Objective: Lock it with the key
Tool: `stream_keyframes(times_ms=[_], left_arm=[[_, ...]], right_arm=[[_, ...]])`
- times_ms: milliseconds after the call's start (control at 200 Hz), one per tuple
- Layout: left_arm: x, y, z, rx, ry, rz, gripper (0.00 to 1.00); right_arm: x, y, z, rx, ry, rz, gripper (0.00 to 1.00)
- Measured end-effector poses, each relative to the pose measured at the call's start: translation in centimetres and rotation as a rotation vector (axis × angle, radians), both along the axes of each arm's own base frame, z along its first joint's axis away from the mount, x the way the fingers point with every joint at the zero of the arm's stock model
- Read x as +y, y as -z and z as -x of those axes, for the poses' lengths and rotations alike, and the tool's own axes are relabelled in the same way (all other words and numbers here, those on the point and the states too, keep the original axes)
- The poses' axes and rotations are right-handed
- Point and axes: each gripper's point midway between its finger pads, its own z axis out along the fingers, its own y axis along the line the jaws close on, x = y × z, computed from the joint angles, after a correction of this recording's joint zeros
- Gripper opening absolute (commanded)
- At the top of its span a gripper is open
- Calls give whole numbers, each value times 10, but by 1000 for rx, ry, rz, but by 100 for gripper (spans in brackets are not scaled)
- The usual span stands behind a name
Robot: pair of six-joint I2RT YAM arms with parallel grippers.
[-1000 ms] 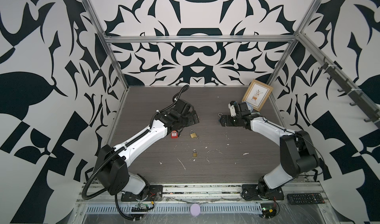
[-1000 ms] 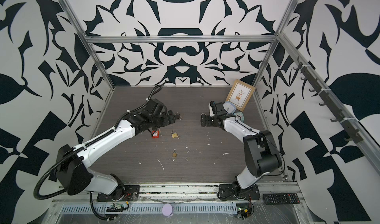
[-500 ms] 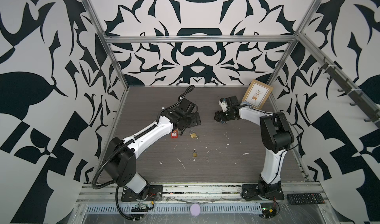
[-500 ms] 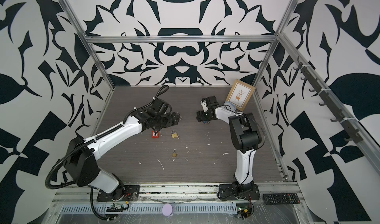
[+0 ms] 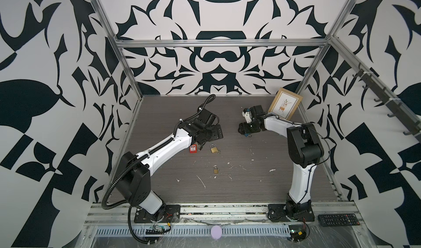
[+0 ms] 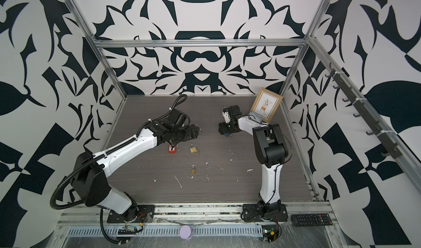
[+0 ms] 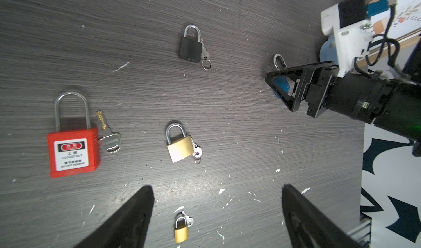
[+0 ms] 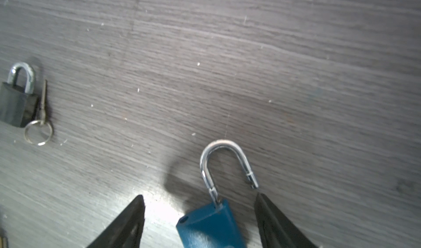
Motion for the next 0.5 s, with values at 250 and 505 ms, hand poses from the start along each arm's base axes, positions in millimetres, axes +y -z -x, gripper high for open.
stream_keyframes(times_ms=[250, 505], left_arm=[[1, 6, 3, 13, 2, -4, 90], [2, 5, 5, 13, 1, 2, 90]], right_arm=[[2, 1, 10, 16, -4, 10, 66], [11, 4, 21, 30, -15, 55, 56]])
